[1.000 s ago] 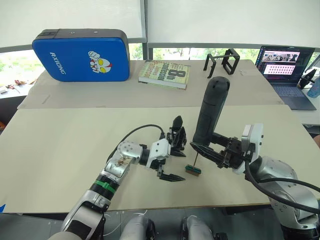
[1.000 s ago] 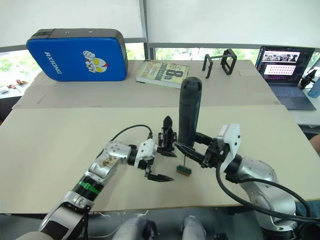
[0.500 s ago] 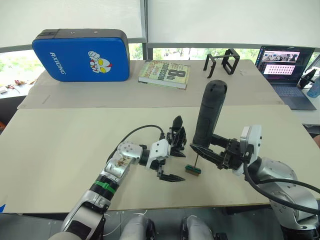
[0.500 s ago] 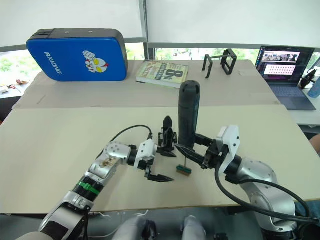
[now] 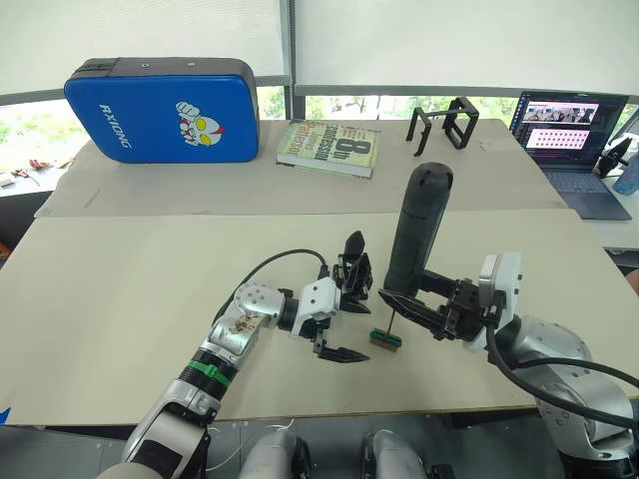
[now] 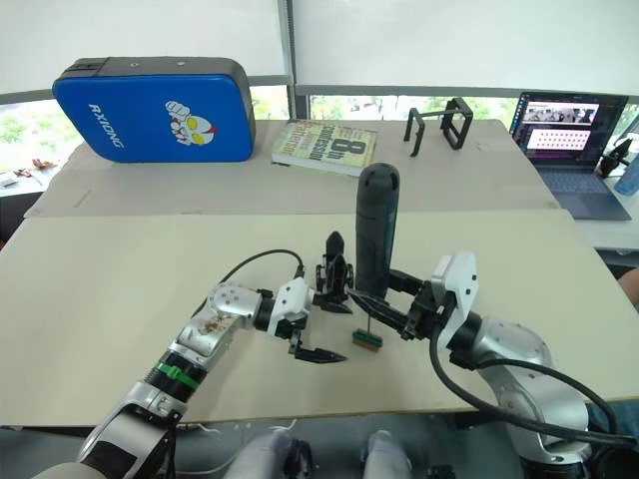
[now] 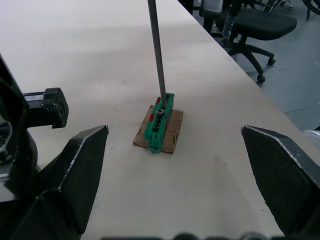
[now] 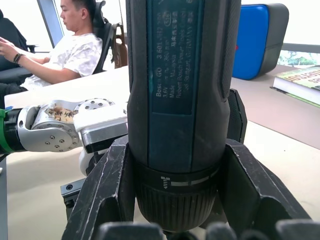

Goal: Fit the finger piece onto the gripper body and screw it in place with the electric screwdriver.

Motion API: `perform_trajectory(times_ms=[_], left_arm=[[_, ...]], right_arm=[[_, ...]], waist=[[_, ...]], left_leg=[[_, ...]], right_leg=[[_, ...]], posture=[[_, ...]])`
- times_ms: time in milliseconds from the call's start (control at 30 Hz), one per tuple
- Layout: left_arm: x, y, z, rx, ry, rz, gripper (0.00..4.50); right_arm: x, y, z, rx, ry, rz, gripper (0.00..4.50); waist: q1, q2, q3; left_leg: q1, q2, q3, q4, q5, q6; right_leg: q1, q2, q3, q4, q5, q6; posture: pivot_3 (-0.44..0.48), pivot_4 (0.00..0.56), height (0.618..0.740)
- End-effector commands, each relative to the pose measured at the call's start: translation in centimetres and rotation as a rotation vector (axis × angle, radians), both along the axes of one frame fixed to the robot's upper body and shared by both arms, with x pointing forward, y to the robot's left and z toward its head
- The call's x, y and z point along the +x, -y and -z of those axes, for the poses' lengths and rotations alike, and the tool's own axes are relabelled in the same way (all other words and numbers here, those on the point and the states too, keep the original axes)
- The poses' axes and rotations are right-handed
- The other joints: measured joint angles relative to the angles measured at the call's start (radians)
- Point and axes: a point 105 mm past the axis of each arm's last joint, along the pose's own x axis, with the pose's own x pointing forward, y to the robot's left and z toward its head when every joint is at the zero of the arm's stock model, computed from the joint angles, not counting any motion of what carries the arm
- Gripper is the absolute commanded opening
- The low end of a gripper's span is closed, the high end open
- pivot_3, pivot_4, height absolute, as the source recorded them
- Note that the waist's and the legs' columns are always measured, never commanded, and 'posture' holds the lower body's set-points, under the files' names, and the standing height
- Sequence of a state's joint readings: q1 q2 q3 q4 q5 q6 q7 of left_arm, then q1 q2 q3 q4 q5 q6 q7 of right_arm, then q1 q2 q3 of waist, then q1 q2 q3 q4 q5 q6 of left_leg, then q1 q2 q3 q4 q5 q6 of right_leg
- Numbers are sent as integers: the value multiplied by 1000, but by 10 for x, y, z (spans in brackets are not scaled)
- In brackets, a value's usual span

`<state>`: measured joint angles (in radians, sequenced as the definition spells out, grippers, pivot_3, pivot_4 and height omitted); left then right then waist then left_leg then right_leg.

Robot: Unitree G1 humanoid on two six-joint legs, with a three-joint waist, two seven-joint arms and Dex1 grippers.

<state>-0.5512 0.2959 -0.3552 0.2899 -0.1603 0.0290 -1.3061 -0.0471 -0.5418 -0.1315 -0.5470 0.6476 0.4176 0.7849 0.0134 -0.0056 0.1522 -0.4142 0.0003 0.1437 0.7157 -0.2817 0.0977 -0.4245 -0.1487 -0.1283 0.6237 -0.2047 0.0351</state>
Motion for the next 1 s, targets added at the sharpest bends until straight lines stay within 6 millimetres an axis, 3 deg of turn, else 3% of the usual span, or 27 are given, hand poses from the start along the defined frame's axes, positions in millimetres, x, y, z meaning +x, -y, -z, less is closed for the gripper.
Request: perform_trajectory(times_ms=[33, 1000], left_arm=[[0, 4, -12, -24, 45, 20, 4500], [3, 3, -12, -22, 54, 10, 4500]], right_arm=[[-4, 0, -17, 18, 95, -13, 1897], [1, -1, -16, 17, 87, -15, 1897]], waist=[[0, 0, 0], [0, 0, 0]], left_leg=[[0, 0, 0, 0, 0, 0], [0, 0, 0, 0, 0, 0]], right_leg=[[0, 0, 0, 0, 0, 0], [0, 0, 0, 0, 0, 0]], posture=[[0, 150, 740], [0, 150, 740]])
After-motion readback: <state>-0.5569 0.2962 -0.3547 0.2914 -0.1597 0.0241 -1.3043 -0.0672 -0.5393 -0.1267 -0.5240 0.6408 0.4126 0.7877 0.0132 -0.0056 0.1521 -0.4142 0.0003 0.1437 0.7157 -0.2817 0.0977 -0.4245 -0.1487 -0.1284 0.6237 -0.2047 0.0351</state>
